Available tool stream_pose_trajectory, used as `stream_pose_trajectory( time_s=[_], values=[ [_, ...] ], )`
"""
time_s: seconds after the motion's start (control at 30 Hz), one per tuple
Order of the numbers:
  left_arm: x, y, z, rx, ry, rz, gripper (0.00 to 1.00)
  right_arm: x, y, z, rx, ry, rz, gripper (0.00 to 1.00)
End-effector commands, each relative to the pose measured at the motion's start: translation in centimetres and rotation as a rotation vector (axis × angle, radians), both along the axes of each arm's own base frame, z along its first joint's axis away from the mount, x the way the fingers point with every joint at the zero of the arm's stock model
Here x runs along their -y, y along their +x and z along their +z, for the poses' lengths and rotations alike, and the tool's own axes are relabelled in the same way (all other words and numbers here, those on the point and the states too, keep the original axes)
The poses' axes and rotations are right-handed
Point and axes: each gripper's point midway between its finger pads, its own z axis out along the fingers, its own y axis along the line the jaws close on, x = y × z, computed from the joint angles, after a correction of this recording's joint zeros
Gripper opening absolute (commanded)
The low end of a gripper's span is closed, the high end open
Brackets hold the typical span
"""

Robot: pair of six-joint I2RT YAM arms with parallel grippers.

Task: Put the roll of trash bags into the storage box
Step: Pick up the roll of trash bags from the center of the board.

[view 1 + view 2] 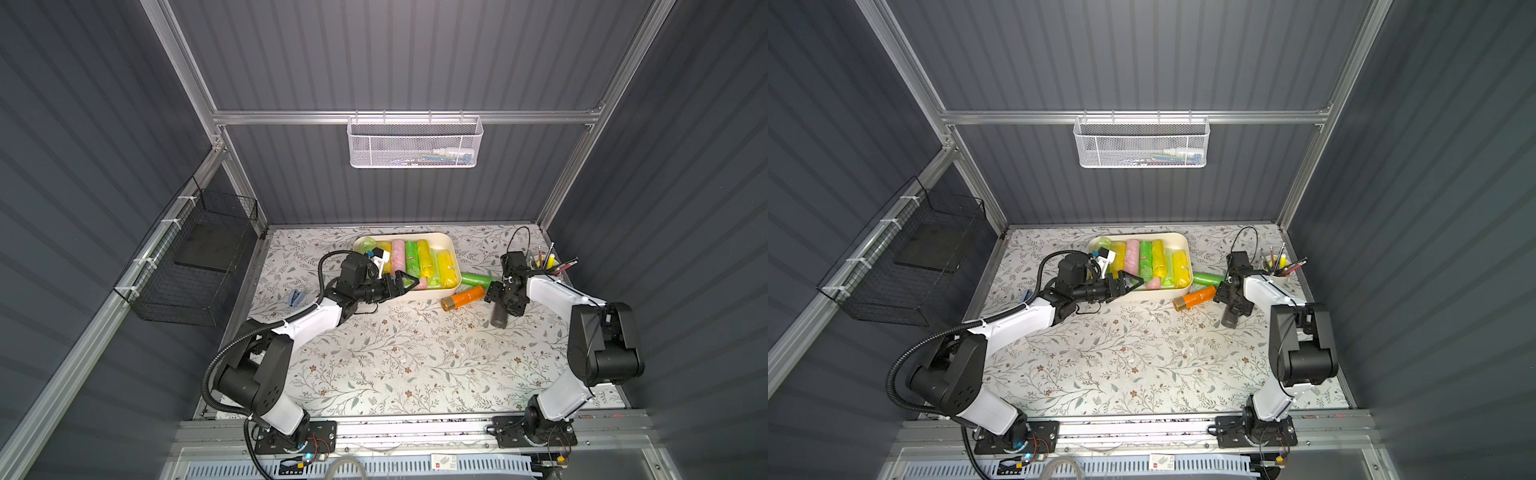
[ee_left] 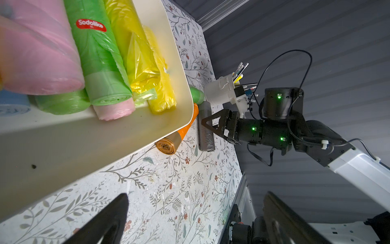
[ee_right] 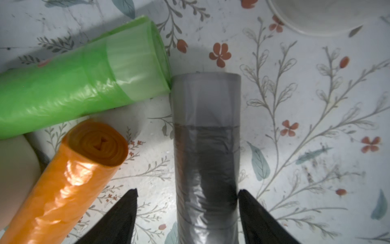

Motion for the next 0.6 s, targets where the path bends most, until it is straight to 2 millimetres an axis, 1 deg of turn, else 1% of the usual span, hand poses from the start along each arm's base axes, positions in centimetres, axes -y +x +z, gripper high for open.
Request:
stream_pose_trajectory(
  time_s=[0.0,0.17,0.27,0.37,0.5,0.57],
  values=[
    [0.3,-0.4,-1.0,-0.023,0.002,-0.018,1.00,1.0,-0.5,-0.4,-0.052,-0.054,-0.005,0.76],
    [0.4,-0.3,-1.3,-0.030,0.001,-0.020,1.00,1.2,-0.4,-1.3,-0.077,-0.050,-0.007,0.74],
    [0.4,-0.3,-1.4,-0.035,0.000,-0.020,1.00,1.2,-0.3,-1.9,-0.081,-0.036,-0.008,0.63],
    [0.5,-0.3,-1.4,-0.036,-0.002,-0.022,1.00,1.3,-0.2,-2.2,-0.084,-0.025,-0.015,0.57],
    [0.5,-0.4,-1.3,-0.033,-0.004,-0.023,1.00,1.0,-0.3,-2.1,-0.070,-0.006,-0.017,0.38],
    [0.4,-0.4,-1.3,-0.034,-0.003,-0.022,1.00,0.9,-0.5,-1.4,-0.041,0.005,-0.020,0.37]
  ],
)
